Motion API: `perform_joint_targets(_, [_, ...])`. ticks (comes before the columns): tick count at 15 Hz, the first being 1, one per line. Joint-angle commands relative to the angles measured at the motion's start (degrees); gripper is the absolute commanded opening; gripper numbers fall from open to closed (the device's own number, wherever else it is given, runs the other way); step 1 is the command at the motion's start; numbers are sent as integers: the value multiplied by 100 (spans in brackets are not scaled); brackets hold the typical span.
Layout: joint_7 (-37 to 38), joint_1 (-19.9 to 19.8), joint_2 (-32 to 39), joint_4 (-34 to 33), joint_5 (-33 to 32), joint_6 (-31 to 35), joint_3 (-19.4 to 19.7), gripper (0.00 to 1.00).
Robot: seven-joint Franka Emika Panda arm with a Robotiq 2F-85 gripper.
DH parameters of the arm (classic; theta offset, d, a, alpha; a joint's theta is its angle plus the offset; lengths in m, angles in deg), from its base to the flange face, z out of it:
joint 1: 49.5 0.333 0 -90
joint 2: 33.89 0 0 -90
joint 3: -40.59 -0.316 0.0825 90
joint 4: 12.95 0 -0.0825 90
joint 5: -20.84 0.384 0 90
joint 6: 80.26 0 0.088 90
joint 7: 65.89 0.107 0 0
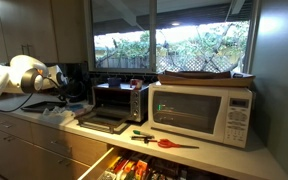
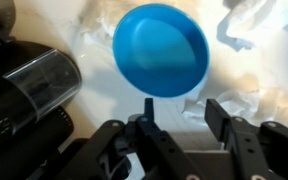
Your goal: Put the light blue bowl on the counter
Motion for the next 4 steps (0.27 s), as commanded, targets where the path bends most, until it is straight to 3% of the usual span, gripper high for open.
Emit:
perform_joint_targets(1, [82, 62, -930, 819, -406, 788, 101, 88])
perform_joint_targets(2, [-132, 61, -1078, 884, -492, 905, 32, 95])
perform_joint_targets(3, [-16, 34, -538, 237, -269, 596, 10, 78])
perform_joint_targets(4, [-69, 50, -721, 342, -325, 697, 1, 85])
